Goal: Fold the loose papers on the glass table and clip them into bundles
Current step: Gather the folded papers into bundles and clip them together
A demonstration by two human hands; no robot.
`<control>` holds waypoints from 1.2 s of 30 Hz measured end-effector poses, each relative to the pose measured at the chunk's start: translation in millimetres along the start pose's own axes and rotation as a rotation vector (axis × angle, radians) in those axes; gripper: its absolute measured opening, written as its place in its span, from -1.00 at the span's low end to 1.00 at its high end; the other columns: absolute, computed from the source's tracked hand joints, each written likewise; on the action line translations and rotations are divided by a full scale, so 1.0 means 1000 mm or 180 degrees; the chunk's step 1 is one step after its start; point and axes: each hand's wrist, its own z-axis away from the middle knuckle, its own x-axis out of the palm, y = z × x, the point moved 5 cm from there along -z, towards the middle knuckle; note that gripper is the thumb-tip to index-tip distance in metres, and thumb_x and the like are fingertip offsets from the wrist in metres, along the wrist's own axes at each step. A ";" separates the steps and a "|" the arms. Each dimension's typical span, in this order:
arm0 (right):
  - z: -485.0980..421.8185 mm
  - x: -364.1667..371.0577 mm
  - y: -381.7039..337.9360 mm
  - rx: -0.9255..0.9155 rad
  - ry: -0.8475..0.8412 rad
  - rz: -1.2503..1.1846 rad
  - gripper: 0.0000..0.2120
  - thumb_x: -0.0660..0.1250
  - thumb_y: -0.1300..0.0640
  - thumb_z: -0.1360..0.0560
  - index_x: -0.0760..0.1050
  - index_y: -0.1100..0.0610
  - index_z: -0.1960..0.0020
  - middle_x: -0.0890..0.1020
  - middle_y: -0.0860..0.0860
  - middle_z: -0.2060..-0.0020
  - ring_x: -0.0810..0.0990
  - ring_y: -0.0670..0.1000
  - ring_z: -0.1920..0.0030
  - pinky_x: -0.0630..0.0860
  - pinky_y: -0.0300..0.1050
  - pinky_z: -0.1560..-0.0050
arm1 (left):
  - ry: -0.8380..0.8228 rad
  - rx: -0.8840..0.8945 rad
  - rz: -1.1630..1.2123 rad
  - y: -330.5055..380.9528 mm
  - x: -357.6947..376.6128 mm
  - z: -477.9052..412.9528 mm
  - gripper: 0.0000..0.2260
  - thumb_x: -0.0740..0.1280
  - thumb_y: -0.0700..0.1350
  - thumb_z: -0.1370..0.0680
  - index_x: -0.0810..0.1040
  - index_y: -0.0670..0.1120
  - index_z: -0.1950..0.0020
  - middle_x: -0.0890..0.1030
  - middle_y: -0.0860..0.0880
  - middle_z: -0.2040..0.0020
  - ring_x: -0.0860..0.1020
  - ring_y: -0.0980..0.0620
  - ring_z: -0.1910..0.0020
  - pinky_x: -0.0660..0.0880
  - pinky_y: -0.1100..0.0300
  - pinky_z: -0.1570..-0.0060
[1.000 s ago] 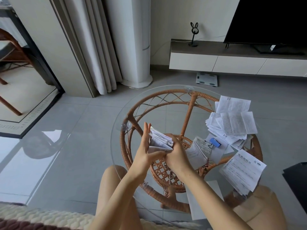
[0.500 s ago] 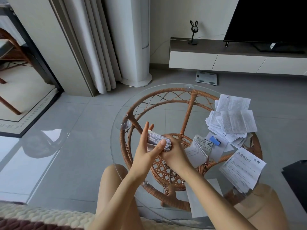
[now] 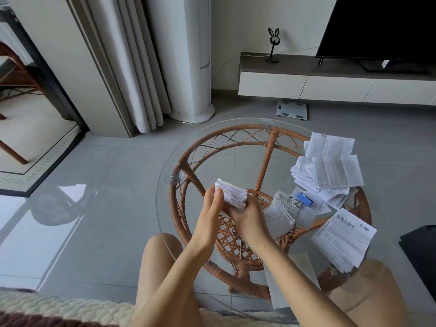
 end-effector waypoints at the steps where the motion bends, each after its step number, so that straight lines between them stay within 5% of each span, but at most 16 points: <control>1: 0.002 -0.002 -0.003 0.0009 0.0005 -0.0002 -0.91 0.36 0.08 -0.51 0.57 0.00 -0.01 0.65 -0.18 0.19 0.62 -0.26 0.15 0.51 -0.41 0.19 | -0.0071 -0.0005 0.0000 0.000 -0.002 0.001 -0.63 0.11 0.15 -0.58 0.37 0.05 -0.33 0.53 0.10 -0.22 0.47 0.30 -0.19 0.39 0.50 -0.05; 5: 0.009 -0.003 -0.012 0.0201 -0.0327 -0.0234 -0.82 0.34 0.22 -0.51 0.60 0.12 -0.10 0.67 -0.05 0.09 0.64 -0.12 0.05 0.59 -0.28 0.08 | -0.0134 -0.0070 -0.0088 0.004 -0.016 0.002 -0.62 0.41 0.01 -0.41 0.52 -0.01 -0.21 0.65 0.03 -0.08 0.60 0.09 -0.10 0.52 0.26 -0.03; 7: 0.018 -0.002 -0.020 0.0297 -0.0637 -0.0356 -0.78 0.35 0.20 -0.51 0.59 0.10 -0.15 0.68 -0.01 0.05 0.64 -0.10 0.02 0.61 -0.19 0.02 | -0.0133 -0.0088 0.0028 0.009 -0.021 0.005 -0.72 0.46 -0.09 -0.42 0.59 -0.09 -0.11 0.68 -0.05 0.01 0.64 0.01 -0.01 0.54 0.23 0.05; 10: 0.035 -0.009 -0.027 0.0209 -0.0817 -0.0026 -0.76 0.34 0.10 -0.53 0.55 0.05 -0.19 0.66 -0.09 0.04 0.62 -0.16 0.01 0.57 -0.30 0.05 | 0.0042 -0.0197 0.0282 0.008 -0.028 0.007 -0.84 0.41 -0.11 -0.43 0.66 -0.10 0.03 0.68 -0.13 0.08 0.63 -0.10 0.06 0.56 0.05 0.01; 13: 0.056 -0.051 -0.033 -0.0545 0.0630 0.1020 -0.75 0.41 0.14 -0.47 0.54 0.11 -0.14 0.62 -0.09 0.08 0.59 -0.12 0.07 0.49 -0.39 0.12 | 0.0448 -0.0278 0.0372 0.003 -0.034 0.005 -0.86 0.44 -0.07 -0.46 0.64 -0.10 0.05 0.64 -0.15 0.11 0.57 -0.13 0.10 0.48 -0.08 0.04; 15: 0.069 -0.080 -0.028 -0.0873 0.1629 0.1968 -0.66 0.49 0.11 -0.37 0.56 0.18 -0.11 0.64 0.02 0.08 0.59 0.03 0.10 0.50 -0.17 0.16 | 0.0700 -0.0364 0.0487 0.001 -0.038 0.002 -0.89 0.39 -0.11 -0.51 0.61 -0.12 0.01 0.62 -0.14 0.09 0.56 -0.11 0.10 0.51 -0.03 0.09; 18: 0.059 -0.099 0.002 -0.0298 0.1442 0.2799 -0.57 0.56 0.05 -0.29 0.59 0.20 -0.08 0.63 0.12 0.04 0.57 0.18 0.08 0.50 -0.03 0.18 | 0.0849 -0.0603 0.0439 -0.003 -0.037 -0.003 -0.91 0.33 -0.16 -0.55 0.57 -0.18 0.01 0.59 -0.14 0.10 0.55 -0.08 0.12 0.54 0.11 0.16; 22: 0.050 -0.101 0.013 -0.0533 0.1400 0.2679 -0.85 0.55 0.28 -0.27 0.65 0.18 0.17 0.62 0.06 0.26 0.56 0.13 0.27 0.35 -0.18 0.39 | 0.0608 -0.1035 0.0759 -0.005 -0.022 -0.005 -0.93 0.27 -0.22 -0.58 0.52 -0.21 0.04 0.58 -0.13 0.17 0.57 0.00 0.24 0.58 0.18 0.35; 26: 0.053 -0.105 -0.012 -0.1135 0.1528 0.2060 -0.88 0.49 0.28 -0.37 0.67 0.11 0.13 0.66 -0.03 0.21 0.60 0.01 0.23 0.44 -0.25 0.33 | 0.0469 -0.1196 0.0657 -0.004 -0.019 -0.001 -0.92 0.28 -0.20 -0.59 0.48 -0.22 0.03 0.56 -0.14 0.18 0.56 -0.02 0.27 0.56 0.17 0.38; 31: 0.051 -0.111 -0.025 -0.0395 0.1012 -0.0545 -0.80 0.36 0.24 -0.50 0.60 -0.06 0.11 0.66 -0.16 0.30 0.62 -0.13 0.26 0.56 -0.28 0.23 | 0.0340 -0.1289 0.0099 -0.003 -0.012 0.007 -0.83 0.32 -0.17 -0.57 0.48 -0.25 -0.07 0.59 -0.17 0.13 0.61 -0.04 0.23 0.57 0.14 0.32; 36: 0.060 -0.080 -0.034 -0.1479 0.0786 0.0676 -0.63 0.36 0.53 -0.35 0.65 0.18 -0.02 0.64 0.02 0.04 0.57 -0.09 -0.01 0.53 -0.33 0.04 | -0.0257 -0.1404 0.0348 0.003 0.014 0.019 -0.88 0.22 -0.29 -0.59 0.53 -0.26 -0.04 0.63 -0.22 0.13 0.62 -0.04 0.25 0.60 0.11 0.25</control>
